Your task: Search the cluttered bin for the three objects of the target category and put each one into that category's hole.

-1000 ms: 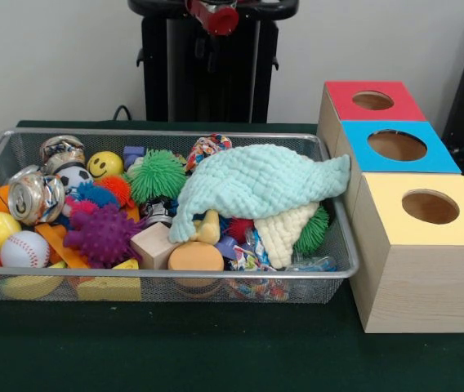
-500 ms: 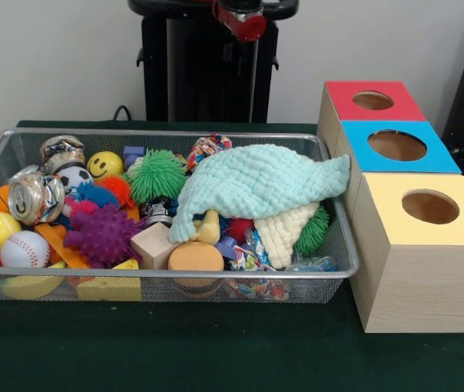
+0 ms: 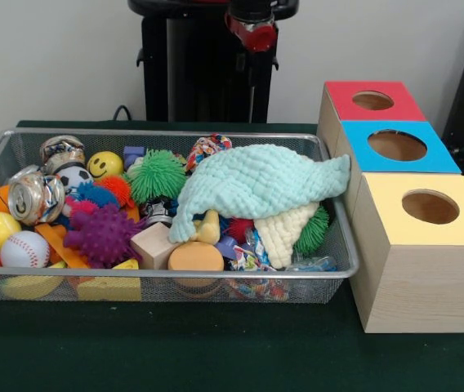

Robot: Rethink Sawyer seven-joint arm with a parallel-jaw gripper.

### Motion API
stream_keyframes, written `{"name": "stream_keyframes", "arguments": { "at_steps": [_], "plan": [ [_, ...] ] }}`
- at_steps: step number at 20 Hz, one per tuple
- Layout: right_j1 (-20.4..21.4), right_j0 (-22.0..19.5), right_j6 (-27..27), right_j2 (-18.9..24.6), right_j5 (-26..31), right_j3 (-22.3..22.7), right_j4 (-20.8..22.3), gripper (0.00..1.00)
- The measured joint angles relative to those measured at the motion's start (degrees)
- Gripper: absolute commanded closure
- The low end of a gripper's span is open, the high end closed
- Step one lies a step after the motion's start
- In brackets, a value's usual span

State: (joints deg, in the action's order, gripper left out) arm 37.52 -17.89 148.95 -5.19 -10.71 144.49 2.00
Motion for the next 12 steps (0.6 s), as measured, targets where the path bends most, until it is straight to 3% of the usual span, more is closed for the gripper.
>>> {"name": "stream_keyframes", "arguments": {
  "at_steps": [12],
  "plan": [
    [-0.98, -2.73, 2.55, 4.90, -2.92, -0.09, -4.34, 0.00]
  ]
}}
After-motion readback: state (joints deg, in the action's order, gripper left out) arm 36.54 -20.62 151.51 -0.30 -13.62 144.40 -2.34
